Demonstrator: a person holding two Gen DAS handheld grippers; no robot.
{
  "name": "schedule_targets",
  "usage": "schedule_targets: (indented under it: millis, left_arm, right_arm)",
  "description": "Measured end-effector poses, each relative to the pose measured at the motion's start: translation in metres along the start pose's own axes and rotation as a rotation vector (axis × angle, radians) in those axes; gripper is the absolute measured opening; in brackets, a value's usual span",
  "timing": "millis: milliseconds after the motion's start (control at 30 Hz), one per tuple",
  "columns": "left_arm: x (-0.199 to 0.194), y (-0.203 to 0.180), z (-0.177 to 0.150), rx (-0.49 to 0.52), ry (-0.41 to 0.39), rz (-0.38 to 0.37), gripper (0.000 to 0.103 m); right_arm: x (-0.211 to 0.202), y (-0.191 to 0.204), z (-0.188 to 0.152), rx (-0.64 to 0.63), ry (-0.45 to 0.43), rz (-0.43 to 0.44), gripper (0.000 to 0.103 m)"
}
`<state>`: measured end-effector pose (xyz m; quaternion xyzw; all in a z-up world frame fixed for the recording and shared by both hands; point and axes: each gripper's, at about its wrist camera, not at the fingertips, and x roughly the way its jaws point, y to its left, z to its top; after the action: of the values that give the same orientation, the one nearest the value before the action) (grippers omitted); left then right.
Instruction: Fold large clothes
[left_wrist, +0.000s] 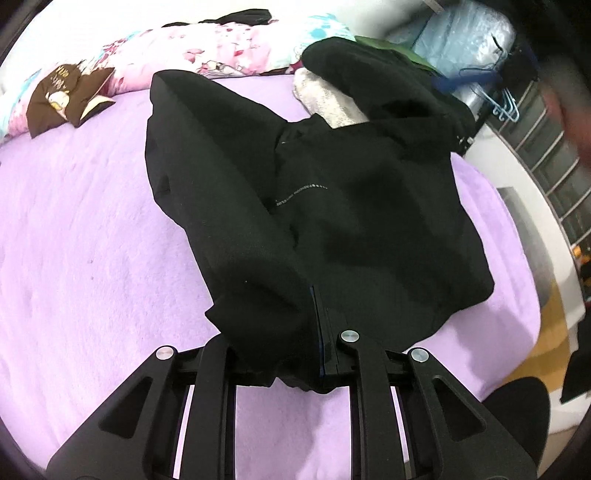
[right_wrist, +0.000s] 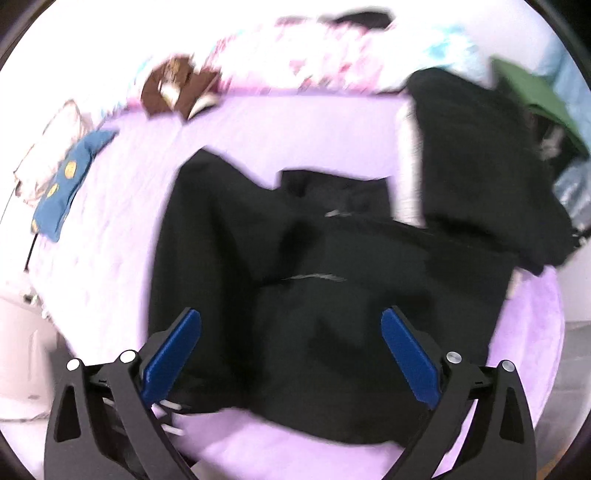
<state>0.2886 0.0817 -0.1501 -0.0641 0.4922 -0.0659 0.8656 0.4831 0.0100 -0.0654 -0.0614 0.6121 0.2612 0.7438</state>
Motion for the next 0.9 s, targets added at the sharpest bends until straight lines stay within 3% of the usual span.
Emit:
schedule_targets:
  millis: [100,300,500,600,900]
  left_arm:
    - [0.000,-0.002,-0.001,0.016,0.000,0.006,0.016]
    - [0.003,-0.005,-0.005,0.033,0.009,0.025,0.015]
    - [0.006,-0.020,-0.016,0.102,0.021,0.044,0.015]
    - [0.008,-0.030,-0.021,0.137,0.025,0.052,0.016]
    - [0.011,-0.042,-0.022,0.166,0.026,0.066,0.015]
  right_arm:
    - [0.028,0.038,0.034,-0.012,0.170,0.002,0.096]
    - [0.086,0.127,0.064,-0.209,0.327,-0.262,0.096]
    - [0.147,0.173,0.060,-0.357,0.488,-0.445,0.096]
    - [0.169,0.169,0.057,-0.330,0.549,-0.525,0.096]
    - [0.204,0.163,0.042,-0.329,0.567,-0.683,0.096]
